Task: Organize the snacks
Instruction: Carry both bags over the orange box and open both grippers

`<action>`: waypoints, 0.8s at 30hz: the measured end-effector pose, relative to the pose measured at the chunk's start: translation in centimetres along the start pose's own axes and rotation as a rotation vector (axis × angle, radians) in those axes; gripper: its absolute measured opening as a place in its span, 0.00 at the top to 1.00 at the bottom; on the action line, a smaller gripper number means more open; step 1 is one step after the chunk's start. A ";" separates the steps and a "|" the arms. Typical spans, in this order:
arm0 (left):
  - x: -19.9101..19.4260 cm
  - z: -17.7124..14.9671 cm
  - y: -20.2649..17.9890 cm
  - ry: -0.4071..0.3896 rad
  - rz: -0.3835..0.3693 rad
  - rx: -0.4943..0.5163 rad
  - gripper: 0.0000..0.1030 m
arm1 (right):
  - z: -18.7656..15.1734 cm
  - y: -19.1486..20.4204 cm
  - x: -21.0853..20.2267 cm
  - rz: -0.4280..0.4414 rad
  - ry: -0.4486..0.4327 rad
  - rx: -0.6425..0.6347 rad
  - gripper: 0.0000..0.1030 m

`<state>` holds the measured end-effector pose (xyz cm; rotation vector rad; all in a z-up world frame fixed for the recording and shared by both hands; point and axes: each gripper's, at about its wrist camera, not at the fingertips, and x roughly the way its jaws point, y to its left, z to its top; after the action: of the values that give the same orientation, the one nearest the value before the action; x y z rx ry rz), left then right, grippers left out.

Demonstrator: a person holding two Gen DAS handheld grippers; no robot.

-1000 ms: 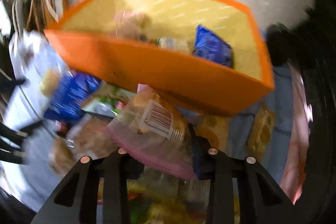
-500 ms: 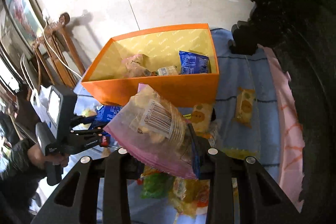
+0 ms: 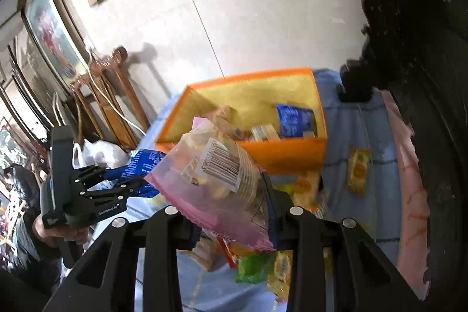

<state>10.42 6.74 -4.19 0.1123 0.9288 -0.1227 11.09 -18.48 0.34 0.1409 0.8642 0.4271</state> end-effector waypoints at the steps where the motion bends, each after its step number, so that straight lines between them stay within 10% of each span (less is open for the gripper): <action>1: -0.3 0.8 0.1 -0.008 -0.001 -0.003 0.61 | 0.9 0.1 0.1 -0.006 -0.010 -0.007 0.67; 10: -2.2 12.9 2.8 -0.134 0.087 -0.027 0.61 | 11.8 0.6 3.9 -0.008 -0.037 -0.031 0.67; 19: 1.8 16.0 3.5 -0.072 0.110 -0.027 0.60 | 13.9 0.1 8.8 -0.032 0.037 -0.049 0.66; 20: 2.1 15.9 3.6 -0.073 0.120 -0.034 0.56 | 13.9 0.0 9.5 -0.043 0.044 -0.053 0.64; 22: 2.8 16.1 3.7 -0.078 0.153 -0.048 0.07 | 13.7 -0.5 10.5 -0.079 0.058 -0.027 0.05; 24: 3.7 15.8 3.4 -0.082 0.221 -0.018 0.04 | 13.4 -1.0 10.6 -0.066 0.046 0.000 0.03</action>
<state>25.57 7.55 2.38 0.1906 0.8297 0.0853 27.66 -14.30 1.21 0.1022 0.9119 0.3703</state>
